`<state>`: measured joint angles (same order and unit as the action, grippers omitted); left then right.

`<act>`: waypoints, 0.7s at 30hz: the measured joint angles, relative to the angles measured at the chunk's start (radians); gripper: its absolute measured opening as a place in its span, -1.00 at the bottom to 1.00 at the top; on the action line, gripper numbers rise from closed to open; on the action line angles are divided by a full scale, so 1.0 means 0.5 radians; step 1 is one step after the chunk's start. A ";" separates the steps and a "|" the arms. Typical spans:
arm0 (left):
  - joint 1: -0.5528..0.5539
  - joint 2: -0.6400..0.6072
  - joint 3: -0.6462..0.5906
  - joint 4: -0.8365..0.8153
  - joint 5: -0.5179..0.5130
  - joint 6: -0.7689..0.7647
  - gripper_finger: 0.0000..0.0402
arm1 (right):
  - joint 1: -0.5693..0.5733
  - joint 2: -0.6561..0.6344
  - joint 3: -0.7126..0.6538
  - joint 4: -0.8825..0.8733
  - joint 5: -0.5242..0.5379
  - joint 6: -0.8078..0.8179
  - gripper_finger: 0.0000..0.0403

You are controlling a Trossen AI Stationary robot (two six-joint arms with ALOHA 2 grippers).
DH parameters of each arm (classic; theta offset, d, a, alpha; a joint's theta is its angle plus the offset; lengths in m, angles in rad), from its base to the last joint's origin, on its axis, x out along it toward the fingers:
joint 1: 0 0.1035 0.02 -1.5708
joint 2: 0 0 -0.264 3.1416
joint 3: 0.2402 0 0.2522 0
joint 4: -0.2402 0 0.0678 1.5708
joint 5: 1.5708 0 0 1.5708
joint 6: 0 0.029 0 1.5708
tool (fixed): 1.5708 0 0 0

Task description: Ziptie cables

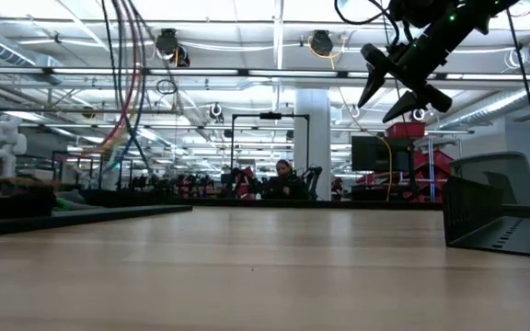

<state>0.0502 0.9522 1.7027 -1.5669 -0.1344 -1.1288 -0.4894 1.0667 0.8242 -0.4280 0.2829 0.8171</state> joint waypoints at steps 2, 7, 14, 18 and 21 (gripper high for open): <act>-0.001 -0.059 0.001 -0.010 -0.099 -0.083 -0.83 | -0.001 0.000 0.000 0.005 0.000 -0.024 0.46; 0.007 -0.008 -0.048 -0.013 -0.108 0.114 -0.83 | -0.001 0.000 0.000 0.024 0.001 -0.051 0.46; 0.056 0.626 -0.056 -0.009 0.079 0.902 -0.83 | -0.002 0.000 0.000 0.082 0.005 -0.049 0.46; 0.058 1.121 -0.057 0.037 -0.143 1.369 -0.83 | 0.008 0.000 0.000 0.129 -0.021 -0.010 0.46; 0.057 1.517 -0.063 0.110 -0.282 1.640 -0.83 | 0.022 0.000 0.000 0.133 -0.054 0.027 0.46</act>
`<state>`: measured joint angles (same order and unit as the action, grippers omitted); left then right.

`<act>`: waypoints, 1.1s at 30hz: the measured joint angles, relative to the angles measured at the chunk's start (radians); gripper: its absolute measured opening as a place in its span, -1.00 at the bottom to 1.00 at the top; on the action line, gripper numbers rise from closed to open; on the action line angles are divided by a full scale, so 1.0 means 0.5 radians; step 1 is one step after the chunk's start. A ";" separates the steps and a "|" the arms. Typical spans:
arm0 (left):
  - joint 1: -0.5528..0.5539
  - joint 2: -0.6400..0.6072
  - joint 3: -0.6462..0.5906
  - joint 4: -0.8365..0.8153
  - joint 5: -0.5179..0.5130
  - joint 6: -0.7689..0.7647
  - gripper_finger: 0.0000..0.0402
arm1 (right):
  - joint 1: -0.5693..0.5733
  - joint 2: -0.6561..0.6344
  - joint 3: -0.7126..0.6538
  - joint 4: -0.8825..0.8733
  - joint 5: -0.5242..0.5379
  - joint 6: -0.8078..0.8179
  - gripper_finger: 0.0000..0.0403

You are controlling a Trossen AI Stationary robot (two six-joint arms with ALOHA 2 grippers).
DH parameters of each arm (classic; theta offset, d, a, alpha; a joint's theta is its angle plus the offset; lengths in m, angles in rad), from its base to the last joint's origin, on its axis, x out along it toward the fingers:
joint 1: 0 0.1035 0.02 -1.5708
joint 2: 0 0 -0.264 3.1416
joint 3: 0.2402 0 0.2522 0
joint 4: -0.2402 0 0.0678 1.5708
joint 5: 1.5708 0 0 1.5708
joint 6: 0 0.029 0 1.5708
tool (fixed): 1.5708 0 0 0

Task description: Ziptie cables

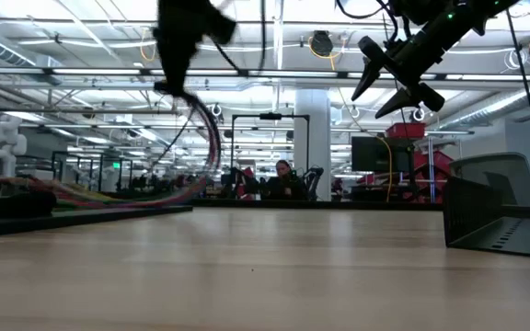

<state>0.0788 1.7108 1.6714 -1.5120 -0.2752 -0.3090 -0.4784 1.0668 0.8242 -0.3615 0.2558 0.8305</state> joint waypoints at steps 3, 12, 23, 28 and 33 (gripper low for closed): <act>-0.002 0.303 0.006 0.104 -0.035 0.256 -0.83 | 0.027 0.000 0.000 0.001 0.001 0.041 0.46; -0.008 0.789 0.005 0.776 0.340 0.633 -0.78 | 0.074 -0.002 -0.001 0.044 -0.001 0.044 0.46; 0.003 0.820 0.051 1.368 0.699 0.490 -0.25 | 0.072 -0.002 -0.001 0.044 -0.001 0.034 0.46; 0.006 0.820 0.111 1.455 0.799 0.420 0.03 | 0.071 -0.002 -0.001 0.065 -0.080 -0.013 0.46; 0.011 0.820 0.145 1.537 0.925 0.366 0.28 | 0.071 -0.002 -0.001 0.078 -0.104 -0.031 0.46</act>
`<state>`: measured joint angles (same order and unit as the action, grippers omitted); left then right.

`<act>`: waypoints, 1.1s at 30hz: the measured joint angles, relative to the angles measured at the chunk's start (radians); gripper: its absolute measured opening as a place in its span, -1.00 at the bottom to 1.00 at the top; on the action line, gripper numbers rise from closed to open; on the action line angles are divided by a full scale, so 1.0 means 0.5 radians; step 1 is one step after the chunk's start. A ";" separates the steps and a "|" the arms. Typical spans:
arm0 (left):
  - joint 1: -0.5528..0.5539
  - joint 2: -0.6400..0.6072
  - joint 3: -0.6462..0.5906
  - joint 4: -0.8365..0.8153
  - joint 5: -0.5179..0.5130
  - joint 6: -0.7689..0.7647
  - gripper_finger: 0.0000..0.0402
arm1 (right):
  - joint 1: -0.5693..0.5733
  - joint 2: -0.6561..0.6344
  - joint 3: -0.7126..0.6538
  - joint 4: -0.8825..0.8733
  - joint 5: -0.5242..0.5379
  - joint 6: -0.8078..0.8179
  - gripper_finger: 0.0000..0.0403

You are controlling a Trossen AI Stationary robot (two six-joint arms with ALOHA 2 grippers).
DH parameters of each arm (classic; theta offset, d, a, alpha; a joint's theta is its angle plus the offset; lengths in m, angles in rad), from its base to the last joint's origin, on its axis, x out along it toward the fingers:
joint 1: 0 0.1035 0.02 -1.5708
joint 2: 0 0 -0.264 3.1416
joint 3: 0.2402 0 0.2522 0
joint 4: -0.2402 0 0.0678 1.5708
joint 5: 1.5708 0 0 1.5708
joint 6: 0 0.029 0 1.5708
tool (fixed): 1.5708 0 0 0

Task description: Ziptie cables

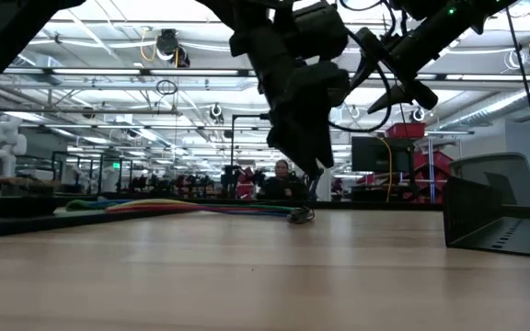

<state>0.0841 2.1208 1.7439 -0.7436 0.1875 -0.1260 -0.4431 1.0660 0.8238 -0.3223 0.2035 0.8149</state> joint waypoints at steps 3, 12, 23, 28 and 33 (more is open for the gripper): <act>0.000 -0.005 0.003 0.062 0.063 -0.015 0.39 | 0.000 0.000 0.000 0.011 0.000 -0.034 0.46; 0.087 -0.471 0.129 -0.378 0.150 0.560 0.44 | -0.189 -0.114 0.000 -0.310 0.022 -0.448 0.46; 0.498 -1.130 -0.187 -0.550 -0.427 1.083 0.45 | 0.585 0.111 -0.194 -0.718 -0.101 0.414 0.46; 0.882 -1.279 -0.249 -0.456 -0.413 1.113 0.45 | 1.011 0.592 -0.104 -0.152 0.200 1.232 0.43; 1.190 -1.335 -0.257 -0.288 -0.316 1.162 0.45 | 1.112 1.261 0.500 -0.300 0.211 1.410 0.40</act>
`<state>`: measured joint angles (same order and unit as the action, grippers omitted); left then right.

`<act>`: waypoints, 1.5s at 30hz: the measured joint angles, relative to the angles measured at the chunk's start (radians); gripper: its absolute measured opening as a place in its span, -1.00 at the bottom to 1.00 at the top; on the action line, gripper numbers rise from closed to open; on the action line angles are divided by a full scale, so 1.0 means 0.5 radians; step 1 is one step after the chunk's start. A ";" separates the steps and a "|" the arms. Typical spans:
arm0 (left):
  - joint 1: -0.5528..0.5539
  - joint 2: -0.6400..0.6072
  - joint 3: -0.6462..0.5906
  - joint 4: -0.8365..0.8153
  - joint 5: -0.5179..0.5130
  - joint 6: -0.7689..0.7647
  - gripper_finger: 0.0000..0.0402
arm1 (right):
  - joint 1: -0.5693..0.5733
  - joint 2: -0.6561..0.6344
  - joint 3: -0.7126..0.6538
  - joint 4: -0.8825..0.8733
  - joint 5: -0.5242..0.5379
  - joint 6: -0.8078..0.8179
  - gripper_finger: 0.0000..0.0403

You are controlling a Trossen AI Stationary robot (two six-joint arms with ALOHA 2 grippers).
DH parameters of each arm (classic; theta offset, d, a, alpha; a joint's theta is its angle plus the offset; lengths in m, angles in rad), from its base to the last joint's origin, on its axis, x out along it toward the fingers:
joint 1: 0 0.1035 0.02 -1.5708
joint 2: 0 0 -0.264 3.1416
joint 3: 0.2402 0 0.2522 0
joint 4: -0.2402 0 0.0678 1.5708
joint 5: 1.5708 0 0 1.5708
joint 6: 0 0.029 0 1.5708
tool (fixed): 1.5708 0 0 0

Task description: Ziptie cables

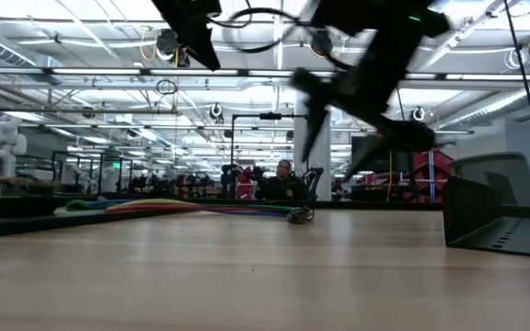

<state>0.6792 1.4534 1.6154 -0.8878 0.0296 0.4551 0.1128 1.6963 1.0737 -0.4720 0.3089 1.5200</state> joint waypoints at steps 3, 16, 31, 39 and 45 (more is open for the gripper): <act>0.113 -0.035 0.000 0.024 0.002 0.102 0.45 | 0.002 0.336 0.509 -0.407 0.004 0.069 0.40; 0.339 -0.039 0.001 0.263 0.022 0.327 0.45 | 0.059 1.240 1.742 -1.599 -0.249 0.723 0.40; 0.418 -0.041 0.001 0.334 0.110 0.312 0.45 | 0.001 1.331 1.618 -1.463 -0.212 0.765 -0.36; 0.435 -0.040 0.001 0.336 0.091 0.323 0.45 | 0.031 1.269 1.563 -1.539 -0.171 0.112 -0.85; 0.506 -0.054 0.001 0.319 0.087 0.321 0.45 | -0.020 1.171 1.555 -1.649 -0.260 -0.711 -0.85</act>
<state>0.9324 1.4264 1.6157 -0.7282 0.0731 0.6154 0.1028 2.2820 1.8513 -1.2964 0.1791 1.1645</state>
